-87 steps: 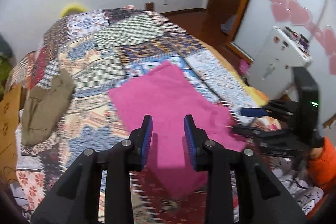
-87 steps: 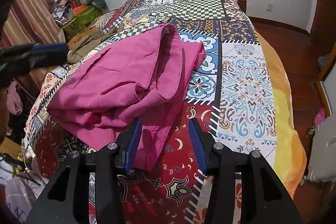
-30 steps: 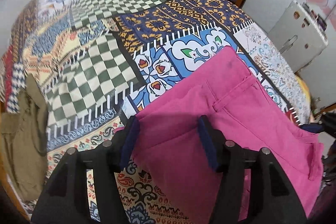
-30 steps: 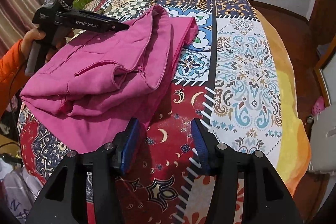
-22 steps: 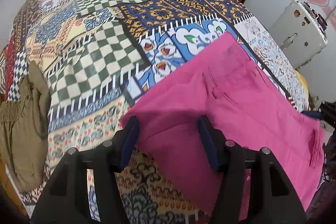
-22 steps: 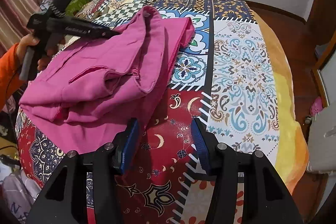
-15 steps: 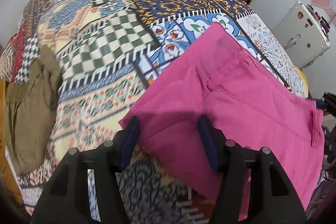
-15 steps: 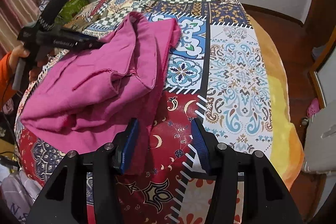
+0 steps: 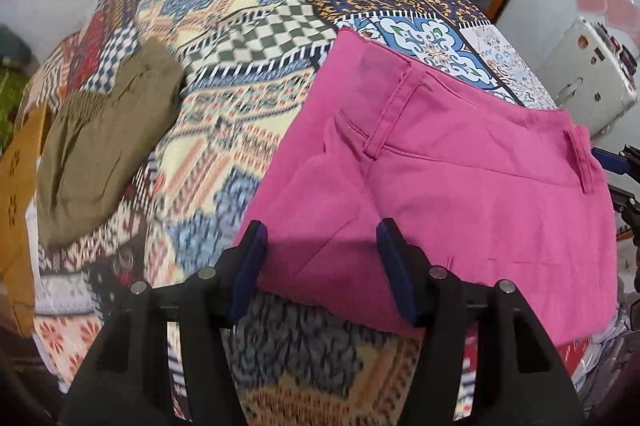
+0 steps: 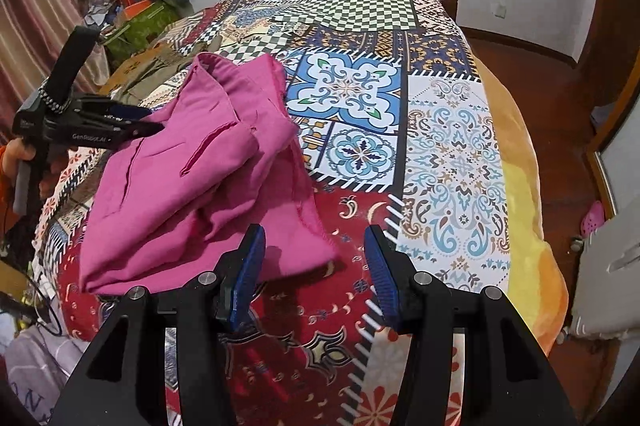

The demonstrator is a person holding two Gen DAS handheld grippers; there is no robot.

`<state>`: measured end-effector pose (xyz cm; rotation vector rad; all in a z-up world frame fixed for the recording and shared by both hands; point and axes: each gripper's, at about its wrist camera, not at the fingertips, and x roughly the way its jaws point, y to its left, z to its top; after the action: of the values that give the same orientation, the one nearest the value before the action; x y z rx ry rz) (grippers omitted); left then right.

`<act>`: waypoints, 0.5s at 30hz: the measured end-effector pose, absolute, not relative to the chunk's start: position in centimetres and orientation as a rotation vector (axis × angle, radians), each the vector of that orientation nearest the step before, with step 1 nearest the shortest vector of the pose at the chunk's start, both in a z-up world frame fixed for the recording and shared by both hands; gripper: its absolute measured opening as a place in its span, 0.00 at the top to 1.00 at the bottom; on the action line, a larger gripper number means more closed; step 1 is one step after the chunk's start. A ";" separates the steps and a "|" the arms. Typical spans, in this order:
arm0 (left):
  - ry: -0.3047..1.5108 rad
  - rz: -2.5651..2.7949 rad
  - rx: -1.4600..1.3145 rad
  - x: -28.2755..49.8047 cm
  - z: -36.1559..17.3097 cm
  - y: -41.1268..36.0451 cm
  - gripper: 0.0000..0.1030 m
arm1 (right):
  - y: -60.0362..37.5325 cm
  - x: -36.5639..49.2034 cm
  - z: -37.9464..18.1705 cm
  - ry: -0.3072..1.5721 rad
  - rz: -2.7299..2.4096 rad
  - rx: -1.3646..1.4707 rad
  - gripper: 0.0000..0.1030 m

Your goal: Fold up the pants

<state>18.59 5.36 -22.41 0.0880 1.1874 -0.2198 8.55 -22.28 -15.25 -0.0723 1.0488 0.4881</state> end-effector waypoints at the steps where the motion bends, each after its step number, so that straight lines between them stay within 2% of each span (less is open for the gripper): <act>1: 1.186 -0.217 0.080 18.1 -22.4 5.5 0.43 | -22.3 8.4 -15.1 1.042 0.485 -0.068 0.54; 4: 1.182 -0.223 0.051 16.5 -22.0 5.8 0.48 | -22.1 8.5 -14.6 1.024 0.480 -0.055 0.54; 15: 1.146 -0.219 -0.010 11.1 -21.0 5.5 0.52 | -19.5 7.8 -12.7 0.954 0.533 -0.082 0.54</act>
<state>11.07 5.49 -20.96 -0.0095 1.1461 -0.2194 7.80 -19.55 -12.66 -0.0816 0.9536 0.5332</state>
